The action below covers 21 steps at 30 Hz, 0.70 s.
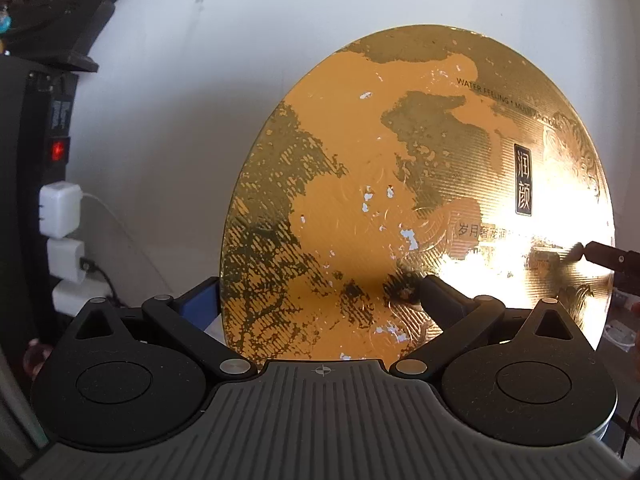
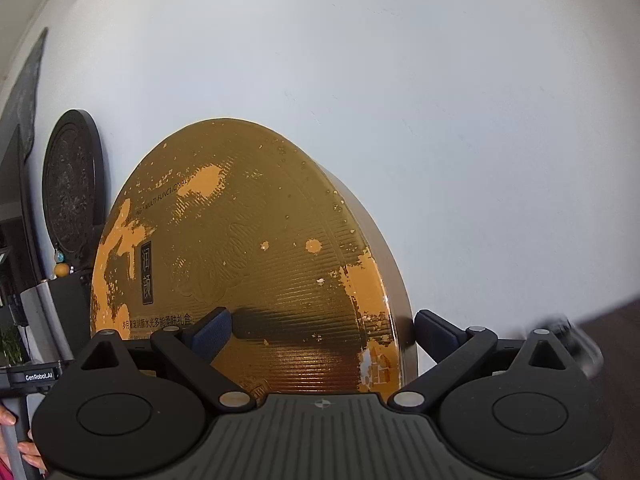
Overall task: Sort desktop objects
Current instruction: 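Grip the gold lid rim with both grippers and tilt it off the wall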
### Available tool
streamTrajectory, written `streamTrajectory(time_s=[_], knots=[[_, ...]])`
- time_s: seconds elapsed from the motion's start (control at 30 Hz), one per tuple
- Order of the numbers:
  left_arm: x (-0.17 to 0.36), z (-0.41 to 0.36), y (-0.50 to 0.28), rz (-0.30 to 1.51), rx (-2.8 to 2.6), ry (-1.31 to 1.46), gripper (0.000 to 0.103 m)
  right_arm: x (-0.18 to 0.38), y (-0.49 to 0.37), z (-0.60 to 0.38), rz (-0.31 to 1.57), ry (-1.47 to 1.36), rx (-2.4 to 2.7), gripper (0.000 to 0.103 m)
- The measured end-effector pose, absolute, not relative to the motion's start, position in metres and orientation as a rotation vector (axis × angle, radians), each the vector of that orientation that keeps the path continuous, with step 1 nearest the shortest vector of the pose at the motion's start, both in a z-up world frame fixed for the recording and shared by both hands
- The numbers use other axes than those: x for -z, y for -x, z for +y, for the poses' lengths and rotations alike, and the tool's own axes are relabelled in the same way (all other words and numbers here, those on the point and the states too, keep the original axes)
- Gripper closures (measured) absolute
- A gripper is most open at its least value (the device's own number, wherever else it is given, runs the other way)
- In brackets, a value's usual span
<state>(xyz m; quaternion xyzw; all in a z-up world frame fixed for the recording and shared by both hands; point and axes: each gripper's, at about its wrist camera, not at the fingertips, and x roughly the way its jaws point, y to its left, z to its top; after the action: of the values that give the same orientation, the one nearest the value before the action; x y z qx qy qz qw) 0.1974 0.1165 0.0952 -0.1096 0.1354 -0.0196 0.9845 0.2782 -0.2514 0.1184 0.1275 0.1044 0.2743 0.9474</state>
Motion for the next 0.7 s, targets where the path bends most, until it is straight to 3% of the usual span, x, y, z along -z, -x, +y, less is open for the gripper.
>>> streamTrajectory(time_s=[0.4,0.7], knots=[[-0.063,0.073,-0.103,0.470,0.035,0.178,0.002,-0.057,-0.169,-0.298,0.497,-0.374,-0.425,0.004],[-0.048,0.032,-0.047,0.521,0.037,0.142,0.001,-0.021,-0.133,-0.311,0.615,-0.403,-0.341,0.005]])
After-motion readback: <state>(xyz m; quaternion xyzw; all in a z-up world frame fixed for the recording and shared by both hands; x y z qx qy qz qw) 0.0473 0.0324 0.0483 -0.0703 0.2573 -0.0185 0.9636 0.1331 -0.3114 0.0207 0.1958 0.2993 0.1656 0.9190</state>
